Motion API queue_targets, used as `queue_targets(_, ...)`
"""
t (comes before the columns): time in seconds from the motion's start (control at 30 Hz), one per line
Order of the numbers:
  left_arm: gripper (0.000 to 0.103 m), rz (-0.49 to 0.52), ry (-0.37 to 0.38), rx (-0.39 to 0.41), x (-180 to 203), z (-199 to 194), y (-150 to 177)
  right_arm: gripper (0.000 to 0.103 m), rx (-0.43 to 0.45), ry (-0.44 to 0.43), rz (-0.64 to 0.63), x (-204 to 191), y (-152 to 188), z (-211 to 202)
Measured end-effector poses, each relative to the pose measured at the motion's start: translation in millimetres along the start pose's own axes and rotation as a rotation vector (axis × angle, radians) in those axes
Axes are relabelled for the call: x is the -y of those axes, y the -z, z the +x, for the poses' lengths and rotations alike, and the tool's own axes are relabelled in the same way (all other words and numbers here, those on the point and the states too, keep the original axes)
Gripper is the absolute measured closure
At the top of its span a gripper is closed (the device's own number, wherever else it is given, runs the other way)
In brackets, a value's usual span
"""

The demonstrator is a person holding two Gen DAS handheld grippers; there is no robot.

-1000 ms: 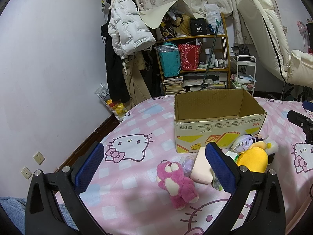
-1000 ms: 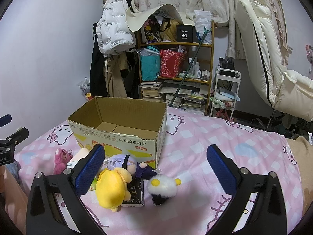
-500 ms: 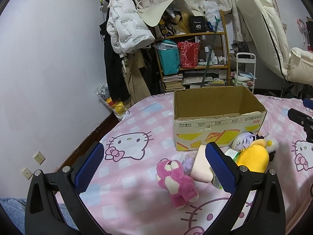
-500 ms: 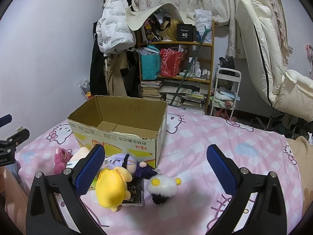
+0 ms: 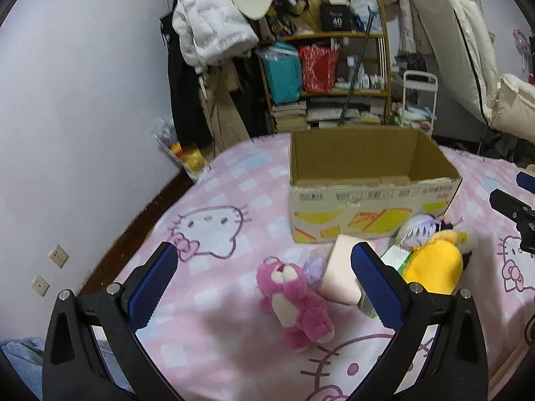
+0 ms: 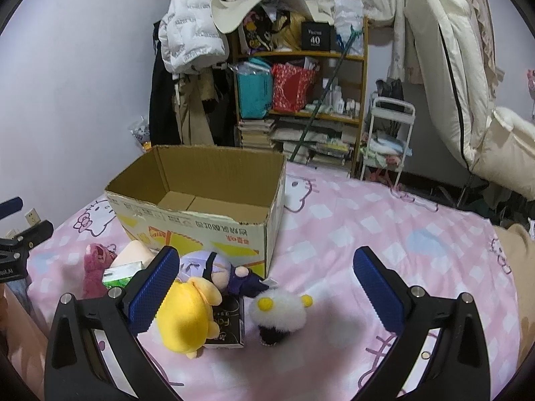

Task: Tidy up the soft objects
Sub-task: 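Grasp the pink plush bear with the left tool while the right tool grasps the yellow plush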

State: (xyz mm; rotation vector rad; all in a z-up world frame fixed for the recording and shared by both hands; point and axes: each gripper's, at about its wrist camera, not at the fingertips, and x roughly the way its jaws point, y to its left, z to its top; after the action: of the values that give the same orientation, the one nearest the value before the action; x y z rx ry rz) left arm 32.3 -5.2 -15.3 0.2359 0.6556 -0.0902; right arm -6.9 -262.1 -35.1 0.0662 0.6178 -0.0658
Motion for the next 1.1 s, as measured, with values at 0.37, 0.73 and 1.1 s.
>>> queue_targets(0.37,0.001,0.035,0.051,-0.206,17,51,6,0.0,-0.1,-0.059,-0.053,-18,7,28)
queue_targets(0.73,0.001,0.051,0.076,-0.352,26,81,18,0.0,-0.189,-0.073,-0.085,-34,15,50)
queue_targets(1.1,0.001,0.026,0.095,-0.474,23,111,29,0.0,-0.237,-0.084,-0.116,-47,21,67)
